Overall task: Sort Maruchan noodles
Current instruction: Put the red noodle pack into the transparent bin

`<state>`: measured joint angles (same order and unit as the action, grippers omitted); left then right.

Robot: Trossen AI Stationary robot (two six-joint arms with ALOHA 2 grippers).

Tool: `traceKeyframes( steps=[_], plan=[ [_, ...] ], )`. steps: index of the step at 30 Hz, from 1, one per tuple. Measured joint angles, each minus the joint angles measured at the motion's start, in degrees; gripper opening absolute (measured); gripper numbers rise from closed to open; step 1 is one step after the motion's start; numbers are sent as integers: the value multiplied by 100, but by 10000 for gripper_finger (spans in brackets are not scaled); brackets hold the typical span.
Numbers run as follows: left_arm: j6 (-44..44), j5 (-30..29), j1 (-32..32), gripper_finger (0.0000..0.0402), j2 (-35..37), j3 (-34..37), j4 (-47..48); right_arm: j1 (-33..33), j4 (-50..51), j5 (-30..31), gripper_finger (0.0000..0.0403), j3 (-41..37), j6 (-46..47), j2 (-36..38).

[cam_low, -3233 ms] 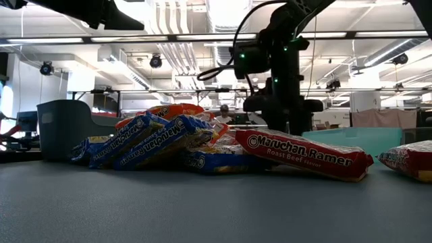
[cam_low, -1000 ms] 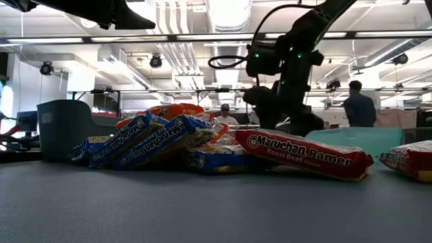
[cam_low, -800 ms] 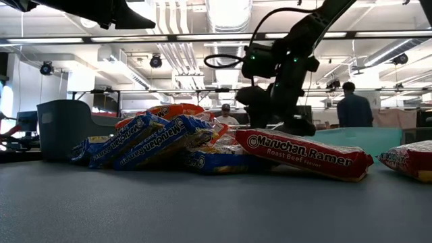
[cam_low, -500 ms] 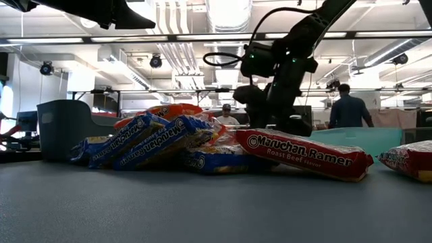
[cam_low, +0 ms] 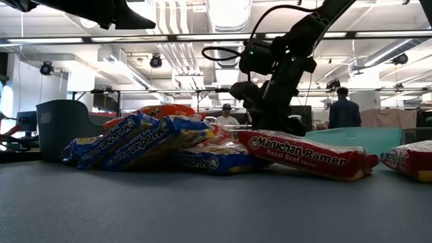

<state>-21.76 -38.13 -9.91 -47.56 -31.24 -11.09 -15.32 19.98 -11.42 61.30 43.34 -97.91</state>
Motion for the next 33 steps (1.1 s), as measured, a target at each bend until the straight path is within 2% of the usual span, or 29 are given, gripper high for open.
traceKeyframes(
  steps=[13, 18, 24, 30, 33],
  plan=[
    [2, 0, 0, 0, -3, 0, 46, 279, 210, 654, 7, 4, -52, 992],
    [3, 0, 0, 0, -3, 0, 35, 346, 311, 710, 8, 4, 8, 1058],
    [187, 9, 0, 0, -105, 0, -87, 349, 1131, 866, 8, -100, 27, 1031],
    [643, 781, -3, 0, -834, -2, -1084, 421, 358, 839, 8, -678, -100, 1091],
    [740, 848, -2, 0, -1449, -40, -1399, 434, 122, 839, 9, -940, -152, 1237]
  ],
)
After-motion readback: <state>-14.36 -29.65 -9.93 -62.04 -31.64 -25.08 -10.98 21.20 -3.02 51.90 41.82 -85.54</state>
